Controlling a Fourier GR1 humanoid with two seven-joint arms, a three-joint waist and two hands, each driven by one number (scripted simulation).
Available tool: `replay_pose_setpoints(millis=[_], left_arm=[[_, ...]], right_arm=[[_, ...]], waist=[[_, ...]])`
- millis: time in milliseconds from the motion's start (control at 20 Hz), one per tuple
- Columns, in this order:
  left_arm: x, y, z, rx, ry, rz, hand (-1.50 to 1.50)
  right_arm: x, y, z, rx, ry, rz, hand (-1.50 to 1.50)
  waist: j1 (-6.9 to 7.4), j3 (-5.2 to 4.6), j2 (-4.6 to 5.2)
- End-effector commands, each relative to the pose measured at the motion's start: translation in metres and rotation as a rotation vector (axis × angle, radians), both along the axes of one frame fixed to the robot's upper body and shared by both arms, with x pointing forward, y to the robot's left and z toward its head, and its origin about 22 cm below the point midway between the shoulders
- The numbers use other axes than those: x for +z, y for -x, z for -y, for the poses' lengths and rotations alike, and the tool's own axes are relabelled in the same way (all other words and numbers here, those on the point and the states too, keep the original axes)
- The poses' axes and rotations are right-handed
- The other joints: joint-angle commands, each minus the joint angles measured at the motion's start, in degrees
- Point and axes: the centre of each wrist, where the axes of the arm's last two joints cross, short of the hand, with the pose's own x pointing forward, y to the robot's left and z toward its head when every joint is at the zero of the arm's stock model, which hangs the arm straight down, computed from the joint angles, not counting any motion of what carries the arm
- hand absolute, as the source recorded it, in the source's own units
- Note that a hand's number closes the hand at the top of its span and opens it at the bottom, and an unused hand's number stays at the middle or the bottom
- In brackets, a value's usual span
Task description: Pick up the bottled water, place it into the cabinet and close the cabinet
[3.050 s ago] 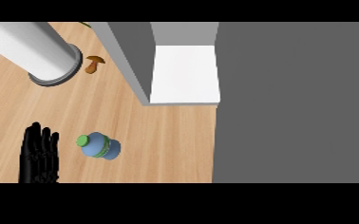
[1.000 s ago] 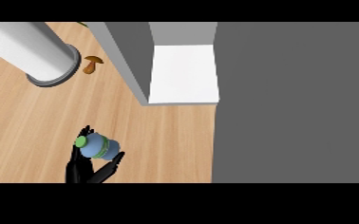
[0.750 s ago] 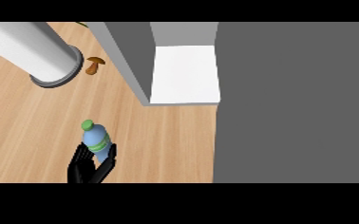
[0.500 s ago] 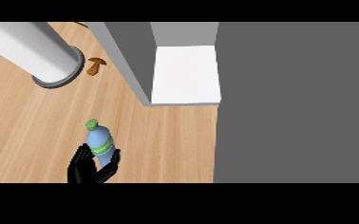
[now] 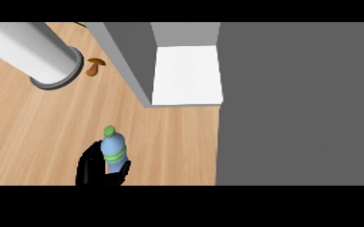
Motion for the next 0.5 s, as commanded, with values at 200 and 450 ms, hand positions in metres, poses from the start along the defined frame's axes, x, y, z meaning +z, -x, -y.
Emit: replay_pose_setpoints(millis=[200,450], left_arm=[[0.013,-0.033,0.025,-0.169,0.054,0.032,1.50],[0.053,-0.068,0.066,-0.238,0.116,0.044,1.50]], right_arm=[[0.022,0.012,-0.002,-0.007,-0.015,0.019,-1.50],[0.017,0.005,0.003,-0.006,-0.024,0.013,-1.50]], waist=[[0.08,-0.95,0.03],[0.70,-0.90,0.01]])
